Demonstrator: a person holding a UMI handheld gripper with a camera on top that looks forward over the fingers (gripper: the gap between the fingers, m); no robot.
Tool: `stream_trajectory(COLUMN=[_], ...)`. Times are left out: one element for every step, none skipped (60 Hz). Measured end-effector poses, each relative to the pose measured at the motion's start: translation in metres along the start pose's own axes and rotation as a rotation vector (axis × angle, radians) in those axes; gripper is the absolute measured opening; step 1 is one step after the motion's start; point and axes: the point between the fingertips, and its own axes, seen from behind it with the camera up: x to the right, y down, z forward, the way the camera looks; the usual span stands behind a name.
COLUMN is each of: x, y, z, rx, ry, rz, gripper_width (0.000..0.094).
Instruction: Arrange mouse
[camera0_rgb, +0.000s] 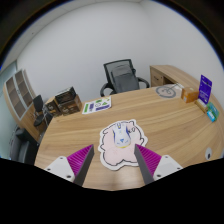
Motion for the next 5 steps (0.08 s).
stream_trajectory(x=[0.0,0.0,0.0,-0.001,0.001], y=[0.002,0.004,0.006,0.009,0.01], z=[-0.009,-0.018,-0.026,-0.035,-0.044], rx=[0.005,0.01,0.013,0.018,0.023], ry=[-0.009,-0.018,-0.026,-0.032,-0.038], rz=[0.01,0.016,0.019,0.019,0.018], gripper_width=[0.0835,0.0836,0.0836,0.0835,0.0834])
